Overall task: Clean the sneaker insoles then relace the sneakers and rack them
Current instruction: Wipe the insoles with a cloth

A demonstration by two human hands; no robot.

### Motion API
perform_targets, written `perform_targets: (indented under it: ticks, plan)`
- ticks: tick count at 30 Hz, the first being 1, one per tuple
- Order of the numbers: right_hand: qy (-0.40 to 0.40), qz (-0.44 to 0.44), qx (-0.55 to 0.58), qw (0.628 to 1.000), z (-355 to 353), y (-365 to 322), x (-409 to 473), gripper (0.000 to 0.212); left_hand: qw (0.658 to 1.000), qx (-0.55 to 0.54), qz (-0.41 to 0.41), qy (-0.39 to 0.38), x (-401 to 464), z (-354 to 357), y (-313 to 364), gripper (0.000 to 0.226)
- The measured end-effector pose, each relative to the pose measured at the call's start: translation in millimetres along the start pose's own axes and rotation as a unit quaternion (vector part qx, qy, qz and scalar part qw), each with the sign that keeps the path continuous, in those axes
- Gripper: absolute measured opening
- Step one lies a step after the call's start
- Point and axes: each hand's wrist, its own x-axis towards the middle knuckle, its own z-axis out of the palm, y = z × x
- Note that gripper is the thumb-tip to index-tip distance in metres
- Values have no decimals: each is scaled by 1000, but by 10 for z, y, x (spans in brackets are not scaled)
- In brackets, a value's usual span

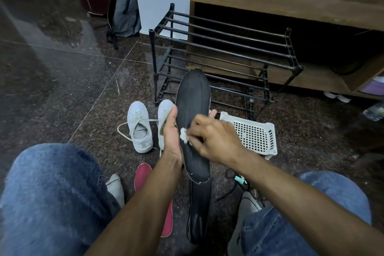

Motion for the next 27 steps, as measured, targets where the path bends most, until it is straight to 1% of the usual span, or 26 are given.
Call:
perform_targets:
  ticks: [2,3,5,6,8,10,12,14,16,18,19,20,21,23,24,25,27]
  plan:
    - [27,38,-72,996,-82,93,206,24,999,31,13,7,-21,42,-75,56]
    - [32,71,-99,992,-121,152,309,25,999,39,12,10,-29,45,-113,51]
    - [39,126,-100,986,-176,249,432,24,999,33,13,17,-46,22,-155,46]
    - [44,134,-82,987,-177,270,437,23,999,28,16,12,-64,15,-148,45]
    - [48,107,-35,992,-151,238,360,19,999,35,27,7,-70,-2,-80,44]
    - [18,55,6,998,-92,178,242,17,998,46,38,18,-54,-7,-9,46]
    - [-25,15,39,999,-30,98,123,18,998,37,50,28,-4,-17,53,53]
    - [-38,-9,59,998,0,23,25,18,999,25,22,27,18,-28,79,65]
    - [-35,-19,31,999,-3,-1,4,18,999,35,0,22,13,-12,54,65]
    - [-25,2,-49,998,-49,49,105,21,999,49,-8,16,-1,11,-29,53]
    - [-15,31,-85,996,-77,100,198,23,998,51,-11,23,-13,18,-91,46]
    - [-5,62,-112,992,-118,150,299,24,998,51,-6,37,-30,28,-155,43]
    - [-2,89,-130,988,-160,204,400,24,997,53,0,47,-38,26,-211,45]
    - [10,126,-139,982,-211,299,541,23,997,57,0,50,-42,11,-279,58]
    - [20,136,-130,982,-216,325,563,23,997,55,-1,46,-55,17,-279,60]
    - [29,138,-115,983,-210,332,548,23,998,51,-3,41,-55,13,-259,58]
    - [28,104,-72,992,-145,270,412,20,998,38,8,46,-7,-28,-187,48]
